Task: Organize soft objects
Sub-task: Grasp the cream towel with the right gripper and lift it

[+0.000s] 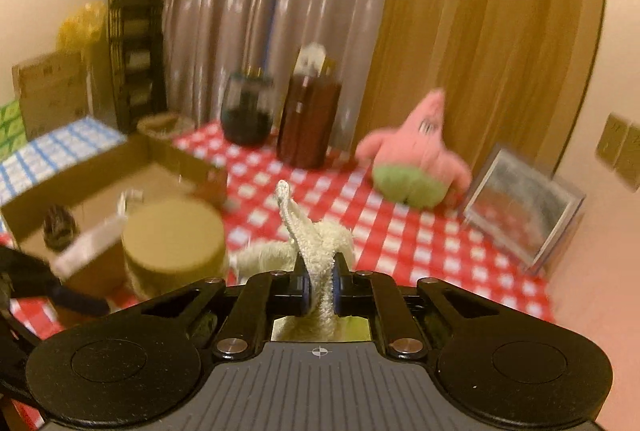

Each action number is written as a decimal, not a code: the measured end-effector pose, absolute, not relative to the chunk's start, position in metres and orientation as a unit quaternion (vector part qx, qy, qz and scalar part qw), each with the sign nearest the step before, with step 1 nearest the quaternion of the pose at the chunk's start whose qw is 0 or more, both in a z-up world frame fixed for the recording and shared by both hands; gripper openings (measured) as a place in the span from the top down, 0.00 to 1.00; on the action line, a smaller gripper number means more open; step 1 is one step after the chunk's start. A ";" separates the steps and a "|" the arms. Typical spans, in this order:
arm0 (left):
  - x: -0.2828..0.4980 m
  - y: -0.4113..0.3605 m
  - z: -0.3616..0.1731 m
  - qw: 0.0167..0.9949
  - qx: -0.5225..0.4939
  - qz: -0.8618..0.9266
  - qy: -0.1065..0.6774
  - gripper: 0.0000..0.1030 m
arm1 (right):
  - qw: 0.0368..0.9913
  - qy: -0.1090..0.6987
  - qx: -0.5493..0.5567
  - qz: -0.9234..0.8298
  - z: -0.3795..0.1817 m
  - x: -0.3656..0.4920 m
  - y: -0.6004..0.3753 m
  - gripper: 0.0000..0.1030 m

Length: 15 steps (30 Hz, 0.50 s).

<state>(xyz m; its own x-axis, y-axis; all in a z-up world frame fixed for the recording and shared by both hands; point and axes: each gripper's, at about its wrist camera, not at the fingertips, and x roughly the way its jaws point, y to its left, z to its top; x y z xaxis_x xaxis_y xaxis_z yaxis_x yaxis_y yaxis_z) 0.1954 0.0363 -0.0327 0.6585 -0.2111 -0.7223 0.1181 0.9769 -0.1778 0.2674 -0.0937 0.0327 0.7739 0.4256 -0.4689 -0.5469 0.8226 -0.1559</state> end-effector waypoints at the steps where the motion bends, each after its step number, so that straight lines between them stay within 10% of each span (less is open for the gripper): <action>1: 0.194 0.036 -0.032 0.909 -0.058 -0.091 0.402 0.31 | 0.934 0.203 -0.143 0.258 0.040 0.265 -0.096 0.90; 15: 0.180 0.021 -0.022 0.912 -0.063 -0.109 0.391 0.31 | 0.966 0.140 -0.098 0.196 0.099 0.234 -0.145 0.90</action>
<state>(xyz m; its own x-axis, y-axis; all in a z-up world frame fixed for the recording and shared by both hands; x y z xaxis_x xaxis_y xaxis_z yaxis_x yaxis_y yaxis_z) 0.1800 0.0209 -0.0215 0.6710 -0.2477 -0.6989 0.1497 0.9684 -0.1994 0.2339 -0.1447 0.0990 0.8841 0.3511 -0.3082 -0.4057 0.9042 -0.1336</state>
